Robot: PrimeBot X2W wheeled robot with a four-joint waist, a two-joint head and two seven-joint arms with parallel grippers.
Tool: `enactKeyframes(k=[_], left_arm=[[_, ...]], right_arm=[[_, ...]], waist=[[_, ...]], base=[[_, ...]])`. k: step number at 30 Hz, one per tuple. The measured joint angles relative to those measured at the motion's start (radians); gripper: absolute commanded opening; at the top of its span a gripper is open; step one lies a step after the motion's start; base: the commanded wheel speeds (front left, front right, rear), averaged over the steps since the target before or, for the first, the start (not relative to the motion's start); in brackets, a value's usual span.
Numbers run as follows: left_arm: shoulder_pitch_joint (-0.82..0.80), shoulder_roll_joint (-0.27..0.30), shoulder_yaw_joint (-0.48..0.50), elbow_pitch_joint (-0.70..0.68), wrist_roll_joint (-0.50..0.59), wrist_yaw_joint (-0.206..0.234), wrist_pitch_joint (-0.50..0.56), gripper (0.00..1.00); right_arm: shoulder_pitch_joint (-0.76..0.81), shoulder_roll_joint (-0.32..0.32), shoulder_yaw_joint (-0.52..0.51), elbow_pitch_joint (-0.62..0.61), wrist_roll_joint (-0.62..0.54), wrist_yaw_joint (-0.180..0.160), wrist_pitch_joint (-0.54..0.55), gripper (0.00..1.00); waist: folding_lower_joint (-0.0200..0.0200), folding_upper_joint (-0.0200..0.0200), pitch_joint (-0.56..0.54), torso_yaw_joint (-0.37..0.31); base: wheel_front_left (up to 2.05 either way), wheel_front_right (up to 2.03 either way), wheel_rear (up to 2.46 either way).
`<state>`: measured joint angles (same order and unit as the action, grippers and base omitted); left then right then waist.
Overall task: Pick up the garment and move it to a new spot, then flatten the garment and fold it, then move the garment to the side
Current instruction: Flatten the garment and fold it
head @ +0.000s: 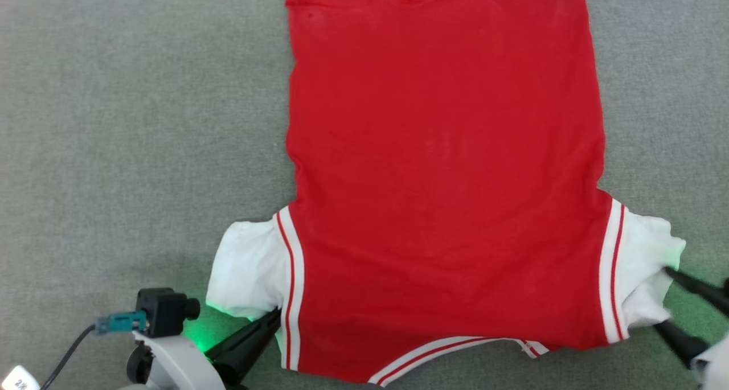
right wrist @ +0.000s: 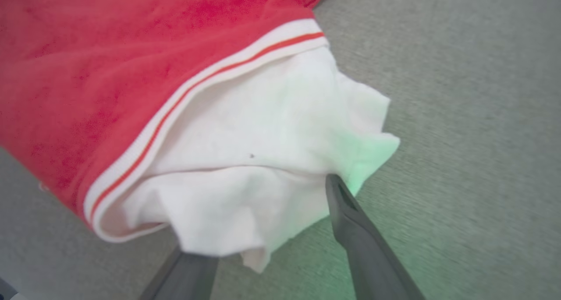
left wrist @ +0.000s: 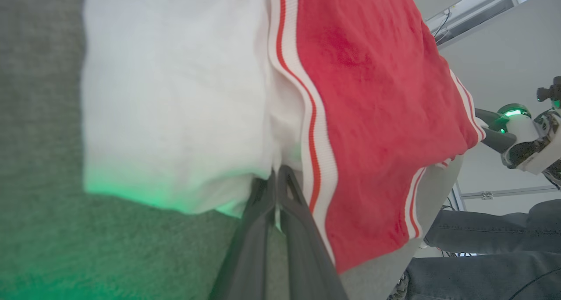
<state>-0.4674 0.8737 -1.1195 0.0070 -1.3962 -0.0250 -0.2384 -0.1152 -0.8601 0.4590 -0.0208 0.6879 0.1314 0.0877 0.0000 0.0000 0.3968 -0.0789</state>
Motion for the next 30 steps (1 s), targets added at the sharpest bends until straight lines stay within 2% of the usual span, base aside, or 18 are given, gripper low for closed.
enactKeyframes(k=[4,8,13,16,20,23,26,30], left_arm=[[0.016,0.014,0.008,-0.028,0.012,0.018,-0.008,0.00],[0.014,0.018,0.013,-0.058,0.031,0.034,-0.012,0.00],[-0.039,-0.001,0.010,-0.077,0.068,0.034,0.014,0.00],[-0.078,-0.026,0.012,-0.076,0.085,0.027,0.027,0.00],[-0.115,-0.057,0.009,-0.072,0.104,0.006,0.039,0.00],[-0.140,-0.084,0.007,-0.063,0.114,-0.012,0.044,0.00],[-0.159,-0.100,0.007,-0.063,0.127,-0.028,0.044,0.00],[-0.184,-0.121,0.003,-0.066,0.143,-0.046,0.044,0.00]], right_arm=[[0.082,-0.056,-0.137,-0.119,0.035,0.000,0.023,1.00],[0.086,-0.086,-0.275,-0.207,0.076,0.000,0.076,1.00],[-0.079,-0.093,-0.340,-0.191,0.167,0.000,0.199,1.00],[-0.233,-0.111,-0.327,-0.131,0.195,0.000,0.300,1.00],[-0.492,-0.084,-0.286,0.010,0.214,0.000,0.435,1.00],[-0.672,-0.039,-0.225,0.142,0.208,0.000,0.559,1.00],[-0.842,0.033,-0.188,0.280,0.208,0.000,0.692,1.00],[-1.040,0.081,-0.177,0.456,0.121,0.000,0.802,1.00]], waist=[[0.0000,0.0000,0.008,-0.007],[0.0000,0.0000,0.028,-0.003],[0.0000,0.0000,0.066,0.022],[0.0000,0.0000,0.093,0.048],[0.0000,0.0000,0.134,0.087],[0.0000,0.0000,0.163,0.121],[0.0000,0.0000,0.199,0.148],[0.0000,0.0000,0.240,0.186]], base=[[0.00,0.00,0.00],[0.00,0.00,0.00],[0.00,0.00,0.00],[0.00,0.00,0.00],[0.00,0.00,0.00],[0.00,0.00,0.00],[0.00,0.00,0.00],[0.00,0.00,0.00]])
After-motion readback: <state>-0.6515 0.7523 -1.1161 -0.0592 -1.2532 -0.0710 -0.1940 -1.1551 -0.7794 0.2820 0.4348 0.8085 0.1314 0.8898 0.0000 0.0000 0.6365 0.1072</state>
